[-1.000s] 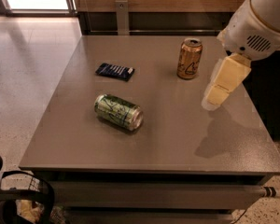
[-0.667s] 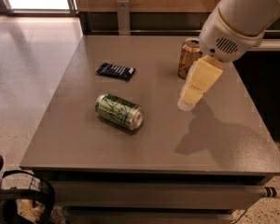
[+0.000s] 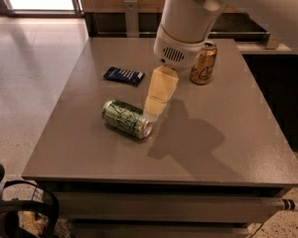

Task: Place green can upright

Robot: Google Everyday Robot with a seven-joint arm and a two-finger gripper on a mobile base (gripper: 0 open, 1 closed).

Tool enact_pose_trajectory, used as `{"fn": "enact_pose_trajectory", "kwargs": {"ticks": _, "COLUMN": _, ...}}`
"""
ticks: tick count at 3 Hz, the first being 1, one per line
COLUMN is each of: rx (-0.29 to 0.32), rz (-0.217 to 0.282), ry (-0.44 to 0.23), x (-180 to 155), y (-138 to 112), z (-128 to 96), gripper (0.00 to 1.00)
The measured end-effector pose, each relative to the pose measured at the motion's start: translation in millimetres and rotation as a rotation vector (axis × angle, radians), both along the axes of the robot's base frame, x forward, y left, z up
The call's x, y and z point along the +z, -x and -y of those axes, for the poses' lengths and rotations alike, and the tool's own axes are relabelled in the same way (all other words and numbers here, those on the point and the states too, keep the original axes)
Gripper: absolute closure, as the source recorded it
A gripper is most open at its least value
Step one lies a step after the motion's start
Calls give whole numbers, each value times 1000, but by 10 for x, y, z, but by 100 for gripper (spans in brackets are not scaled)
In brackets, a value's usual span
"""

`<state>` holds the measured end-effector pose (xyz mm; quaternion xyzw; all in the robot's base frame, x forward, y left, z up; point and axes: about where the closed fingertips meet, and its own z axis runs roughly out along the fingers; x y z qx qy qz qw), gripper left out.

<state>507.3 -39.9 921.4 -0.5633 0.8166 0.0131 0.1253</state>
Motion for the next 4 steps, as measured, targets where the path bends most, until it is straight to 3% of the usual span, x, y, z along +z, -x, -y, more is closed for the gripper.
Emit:
{"fn": "enact_pose_trajectory", "kwargs": {"ticks": 2, "rx": -78, "rz": -88, "ry": -11, "x": -307, "y": -91, "z": -304, "gripper": 0}}
{"fn": "enact_pose_trajectory", "kwargs": {"ticks": 4, "rx": -106, "rz": -89, "ry": -18, "x": -333, "y": -104, "z": -335, "gripper": 0}}
